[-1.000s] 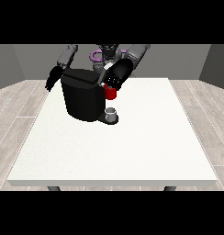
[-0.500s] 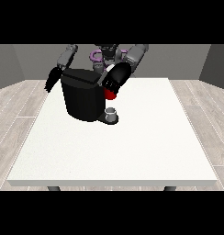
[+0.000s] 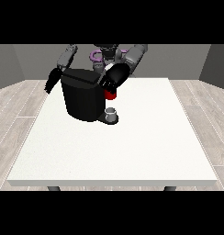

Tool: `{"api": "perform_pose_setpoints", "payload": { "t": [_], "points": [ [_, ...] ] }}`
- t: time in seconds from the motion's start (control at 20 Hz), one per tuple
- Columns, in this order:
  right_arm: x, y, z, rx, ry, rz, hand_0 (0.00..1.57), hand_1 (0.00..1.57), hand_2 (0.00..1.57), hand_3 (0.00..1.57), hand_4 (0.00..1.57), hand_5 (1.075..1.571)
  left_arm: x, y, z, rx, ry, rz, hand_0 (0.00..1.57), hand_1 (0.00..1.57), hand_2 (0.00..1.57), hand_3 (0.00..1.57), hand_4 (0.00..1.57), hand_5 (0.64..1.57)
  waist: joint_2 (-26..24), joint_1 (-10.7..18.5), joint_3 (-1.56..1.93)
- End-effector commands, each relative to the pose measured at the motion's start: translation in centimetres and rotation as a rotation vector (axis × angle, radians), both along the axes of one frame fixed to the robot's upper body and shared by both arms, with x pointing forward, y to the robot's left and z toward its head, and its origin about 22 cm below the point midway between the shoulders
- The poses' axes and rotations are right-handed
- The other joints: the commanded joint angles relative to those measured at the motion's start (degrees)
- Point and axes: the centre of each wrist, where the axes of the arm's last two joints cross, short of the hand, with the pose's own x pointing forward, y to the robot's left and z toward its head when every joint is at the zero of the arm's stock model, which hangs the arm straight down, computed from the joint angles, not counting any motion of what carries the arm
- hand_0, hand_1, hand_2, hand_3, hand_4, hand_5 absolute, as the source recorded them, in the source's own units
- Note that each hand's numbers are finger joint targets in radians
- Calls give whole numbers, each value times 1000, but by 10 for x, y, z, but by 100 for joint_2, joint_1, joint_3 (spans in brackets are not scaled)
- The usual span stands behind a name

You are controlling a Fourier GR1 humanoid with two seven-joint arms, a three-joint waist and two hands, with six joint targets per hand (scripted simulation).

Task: Insert the coffee pod into the coffee machine and close the lid

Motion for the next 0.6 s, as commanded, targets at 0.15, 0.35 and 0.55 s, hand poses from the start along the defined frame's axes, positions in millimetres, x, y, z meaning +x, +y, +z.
{"api": "perform_pose_setpoints", "payload": {
  "t": [0.15,0.35,0.55],
  "points": [
    [-2,8,-3,-24,-21,-9,0,0,0,0,218,1571,-2,7,8,78,-66,16,1044,1044,1049,744,0,1571,120,5,-3],
    [5,-1,14,-20,-53,-3,0,0,0,0,185,1571,-6,17,15,94,-164,5,742,742,871,653,0,1571,414,28,-4],
    [1,9,6,-28,-41,-1,0,0,0,0,87,1571,-5,18,20,109,-129,61,0,0,635,508,0,1571,329,-51,-3]
  ]
}}
